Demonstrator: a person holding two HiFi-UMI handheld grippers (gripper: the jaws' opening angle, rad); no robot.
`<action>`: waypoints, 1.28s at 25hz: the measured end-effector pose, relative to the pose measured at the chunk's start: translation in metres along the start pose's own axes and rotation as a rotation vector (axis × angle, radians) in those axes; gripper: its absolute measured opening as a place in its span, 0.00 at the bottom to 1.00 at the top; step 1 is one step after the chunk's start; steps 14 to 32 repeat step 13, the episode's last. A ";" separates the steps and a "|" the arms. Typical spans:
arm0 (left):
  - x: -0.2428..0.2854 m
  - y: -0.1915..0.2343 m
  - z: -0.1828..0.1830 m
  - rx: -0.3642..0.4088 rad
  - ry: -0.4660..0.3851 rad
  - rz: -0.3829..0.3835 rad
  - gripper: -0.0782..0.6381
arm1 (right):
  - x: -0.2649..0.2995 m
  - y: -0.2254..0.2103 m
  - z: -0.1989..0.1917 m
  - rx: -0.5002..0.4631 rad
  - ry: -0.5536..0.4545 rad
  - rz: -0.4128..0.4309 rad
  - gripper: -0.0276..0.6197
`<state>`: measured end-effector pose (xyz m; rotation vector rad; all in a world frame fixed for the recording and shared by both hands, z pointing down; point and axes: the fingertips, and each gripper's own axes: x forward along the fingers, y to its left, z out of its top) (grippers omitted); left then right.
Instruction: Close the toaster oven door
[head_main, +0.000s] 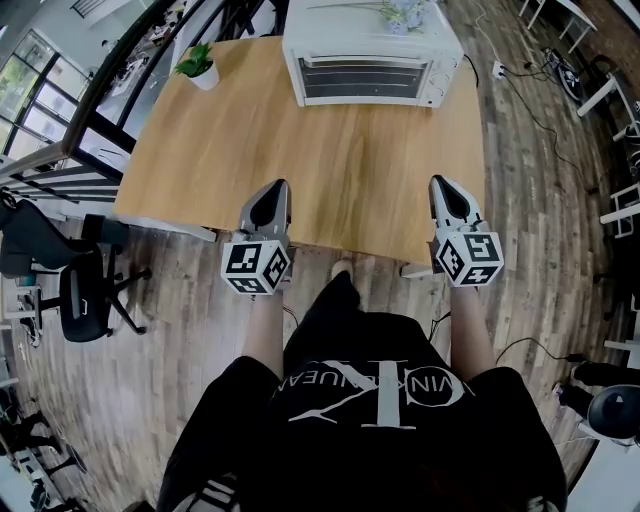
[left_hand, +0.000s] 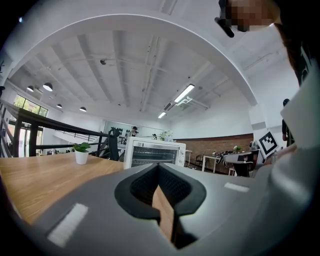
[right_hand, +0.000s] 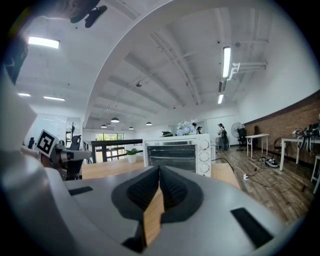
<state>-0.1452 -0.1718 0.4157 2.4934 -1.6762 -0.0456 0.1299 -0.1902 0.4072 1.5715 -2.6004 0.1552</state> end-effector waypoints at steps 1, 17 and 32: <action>-0.002 -0.001 0.000 0.000 -0.001 0.001 0.12 | -0.002 0.001 0.000 0.001 -0.001 0.001 0.06; -0.017 -0.008 0.004 0.010 -0.011 0.011 0.13 | -0.016 0.005 0.001 0.013 -0.017 0.005 0.06; -0.017 -0.008 0.004 0.010 -0.011 0.011 0.13 | -0.016 0.005 0.001 0.013 -0.017 0.005 0.06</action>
